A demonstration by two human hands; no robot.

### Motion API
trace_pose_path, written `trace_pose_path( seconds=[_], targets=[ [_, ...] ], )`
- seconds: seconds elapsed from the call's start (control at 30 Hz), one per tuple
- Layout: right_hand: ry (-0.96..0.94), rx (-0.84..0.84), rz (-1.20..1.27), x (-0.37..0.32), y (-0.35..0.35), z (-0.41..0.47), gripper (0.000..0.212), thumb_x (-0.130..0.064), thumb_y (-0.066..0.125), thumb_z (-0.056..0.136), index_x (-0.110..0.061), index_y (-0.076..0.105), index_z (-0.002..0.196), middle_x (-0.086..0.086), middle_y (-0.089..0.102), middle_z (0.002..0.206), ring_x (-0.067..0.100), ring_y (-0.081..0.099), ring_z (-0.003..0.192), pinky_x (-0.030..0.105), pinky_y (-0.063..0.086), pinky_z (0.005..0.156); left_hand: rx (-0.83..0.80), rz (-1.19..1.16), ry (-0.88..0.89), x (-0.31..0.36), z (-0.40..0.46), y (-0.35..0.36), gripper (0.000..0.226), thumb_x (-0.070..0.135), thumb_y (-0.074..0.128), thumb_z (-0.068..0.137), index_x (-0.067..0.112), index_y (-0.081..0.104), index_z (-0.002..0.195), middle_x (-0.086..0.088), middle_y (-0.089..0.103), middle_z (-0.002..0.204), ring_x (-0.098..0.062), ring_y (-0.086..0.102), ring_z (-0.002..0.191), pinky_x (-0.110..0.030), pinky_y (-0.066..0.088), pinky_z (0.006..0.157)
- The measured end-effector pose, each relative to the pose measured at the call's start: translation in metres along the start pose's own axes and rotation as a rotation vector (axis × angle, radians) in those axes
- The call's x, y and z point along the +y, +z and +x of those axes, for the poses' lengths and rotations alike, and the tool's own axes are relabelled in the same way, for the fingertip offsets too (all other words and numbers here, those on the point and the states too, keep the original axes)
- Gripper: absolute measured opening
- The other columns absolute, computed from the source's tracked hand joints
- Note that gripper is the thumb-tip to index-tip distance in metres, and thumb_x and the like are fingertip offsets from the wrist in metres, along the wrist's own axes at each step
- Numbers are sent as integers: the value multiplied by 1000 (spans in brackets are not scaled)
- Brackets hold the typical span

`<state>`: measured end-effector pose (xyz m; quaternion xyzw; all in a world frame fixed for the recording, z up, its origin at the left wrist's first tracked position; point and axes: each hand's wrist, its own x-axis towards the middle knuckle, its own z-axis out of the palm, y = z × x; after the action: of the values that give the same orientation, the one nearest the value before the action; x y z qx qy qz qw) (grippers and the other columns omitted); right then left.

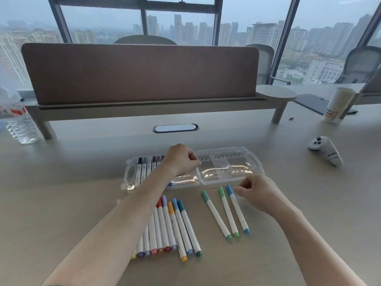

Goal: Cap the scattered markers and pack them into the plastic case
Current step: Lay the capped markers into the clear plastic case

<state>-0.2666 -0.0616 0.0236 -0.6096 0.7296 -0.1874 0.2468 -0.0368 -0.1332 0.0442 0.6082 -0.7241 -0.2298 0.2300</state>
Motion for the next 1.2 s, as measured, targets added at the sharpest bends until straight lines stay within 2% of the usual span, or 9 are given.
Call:
trace_pose_path(
  seconds=[0.17, 0.3, 0.47, 0.57, 0.63, 0.7, 0.93, 1.1, 1.2],
  targets=[
    [82, -129, -106, 10, -1, -25, 35, -48, 81, 73, -14, 73, 76, 0, 72, 74, 13, 62, 66, 30, 55, 62, -46, 7, -3, 16, -8, 21, 13, 25, 74, 89, 13, 78, 92, -2, 75, 91, -15, 68, 86, -34, 56, 84],
    [57, -67, -248, 6, 7, -31, 35, -43, 75, 75, -12, 66, 62, 1, 65, 61, 21, 64, 61, 31, 56, 58, -43, -5, -24, 10, -19, 20, 12, 23, 72, 91, 12, 77, 92, -1, 73, 89, -8, 64, 81, -30, 51, 78],
    [-8, -9, -286, -3, 18, -29, 36, -36, 67, 68, -14, 48, 48, -2, 44, 48, 19, 43, 49, 25, 38, 47, -4, -1, -72, -3, -27, 3, 13, 24, 72, 91, 12, 77, 92, 2, 72, 85, -8, 64, 77, -27, 51, 73],
    [-33, 14, -256, -7, 20, -28, 39, -38, 67, 67, -14, 44, 46, -3, 38, 45, 18, 38, 47, 25, 36, 46, 1, -14, -90, -12, -29, -6, 12, 25, 71, 92, 15, 76, 92, 0, 72, 86, -14, 68, 80, -28, 56, 73],
    [-57, 24, -244, -11, 21, -28, 40, -38, 67, 66, -14, 42, 46, -3, 35, 44, 18, 35, 46, 24, 34, 46, 0, -20, -93, -16, -30, -10, 10, 26, 69, 94, 17, 74, 92, 1, 70, 81, -16, 68, 78, -24, 53, 65],
    [-76, 29, -231, -16, 21, -28, 39, -38, 66, 65, -14, 43, 45, -3, 36, 42, 18, 35, 45, 24, 35, 45, -6, -37, -87, -18, -30, -12, 12, 27, 68, 94, 16, 74, 94, 2, 68, 79, -14, 66, 76, -22, 49, 63],
    [-162, 27, -116, -31, 26, -30, 37, -35, 65, 67, -16, 43, 44, -3, 35, 40, 12, 33, 40, 25, 36, 43, -93, -125, -29, -16, -29, -8, 18, 26, 64, 97, 14, 72, 107, 0, 71, 89, -11, 67, 80, -26, 55, 77],
    [-239, 76, 4, -44, 28, -32, 30, -32, 68, 76, -8, 63, 59, 3, 63, 57, 7, 49, 43, 23, 44, 43, -128, -262, -40, -15, -28, -9, 26, 37, 58, 99, 17, 72, 108, 1, 73, 92, -14, 67, 83, -26, 55, 73],
    [-275, 49, 78, -53, 33, -32, 26, -24, 66, 79, -5, 63, 61, 5, 62, 55, 5, 52, 39, 12, 38, 38, -146, -351, -49, -16, -29, -14, 25, 31, 57, 101, 15, 74, 110, 0, 74, 92, -9, 65, 78, -22, 52, 70]
  ],
)
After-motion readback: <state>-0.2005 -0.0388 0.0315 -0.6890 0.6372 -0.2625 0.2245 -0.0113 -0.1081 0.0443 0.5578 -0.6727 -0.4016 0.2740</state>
